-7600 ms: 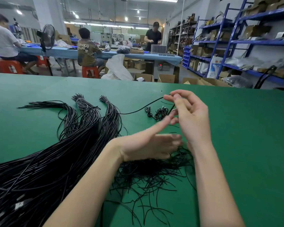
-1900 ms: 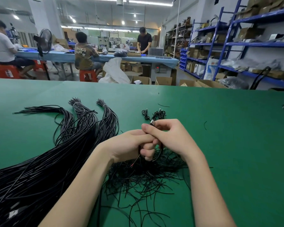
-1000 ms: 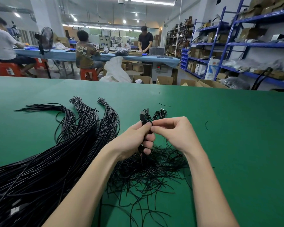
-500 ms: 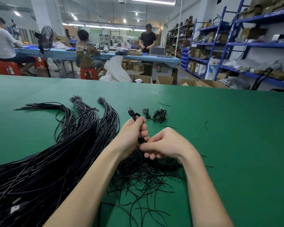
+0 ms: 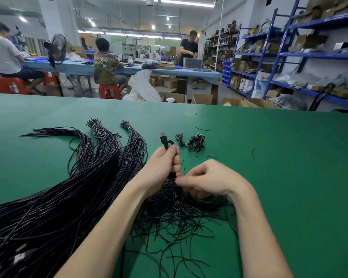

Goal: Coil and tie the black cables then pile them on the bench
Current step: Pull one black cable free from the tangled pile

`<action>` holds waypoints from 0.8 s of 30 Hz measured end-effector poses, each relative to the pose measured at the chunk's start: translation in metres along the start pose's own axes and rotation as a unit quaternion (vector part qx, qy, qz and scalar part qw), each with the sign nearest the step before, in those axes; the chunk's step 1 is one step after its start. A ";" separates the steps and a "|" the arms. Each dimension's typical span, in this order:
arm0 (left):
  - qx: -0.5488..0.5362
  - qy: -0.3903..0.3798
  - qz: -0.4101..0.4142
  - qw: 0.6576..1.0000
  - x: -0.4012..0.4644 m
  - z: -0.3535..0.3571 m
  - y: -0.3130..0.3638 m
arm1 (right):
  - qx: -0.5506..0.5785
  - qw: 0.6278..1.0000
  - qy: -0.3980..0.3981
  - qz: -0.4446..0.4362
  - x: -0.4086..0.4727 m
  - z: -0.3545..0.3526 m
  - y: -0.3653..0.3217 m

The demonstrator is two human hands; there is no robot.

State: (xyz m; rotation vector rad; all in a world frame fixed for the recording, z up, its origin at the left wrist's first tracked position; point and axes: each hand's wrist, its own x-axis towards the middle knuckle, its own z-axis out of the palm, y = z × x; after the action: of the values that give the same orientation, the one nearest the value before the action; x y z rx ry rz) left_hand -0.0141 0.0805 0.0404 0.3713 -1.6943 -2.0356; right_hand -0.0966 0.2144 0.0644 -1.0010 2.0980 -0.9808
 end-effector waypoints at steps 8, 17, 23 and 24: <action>0.401 -0.051 0.098 0.910 -0.001 0.003 -0.013 | 0.107 0.959 0.249 -0.080 0.012 0.005 -0.002; 0.180 -0.049 -0.035 0.982 0.002 0.007 -0.014 | 0.158 0.940 0.295 -0.072 0.030 0.016 0.012; 0.044 -0.155 -0.107 0.981 0.002 0.006 -0.003 | 0.210 0.949 0.202 -0.118 0.027 0.014 0.017; 0.042 -0.166 -0.115 0.979 0.001 0.006 -0.001 | 0.218 0.951 0.183 -0.122 0.026 0.013 0.018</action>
State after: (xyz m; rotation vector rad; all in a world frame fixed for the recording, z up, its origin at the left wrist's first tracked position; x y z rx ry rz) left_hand -0.0183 0.0856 0.0407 0.2771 -2.0211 -2.3000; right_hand -0.1070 0.1963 0.0376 -0.9093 1.9258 -1.7816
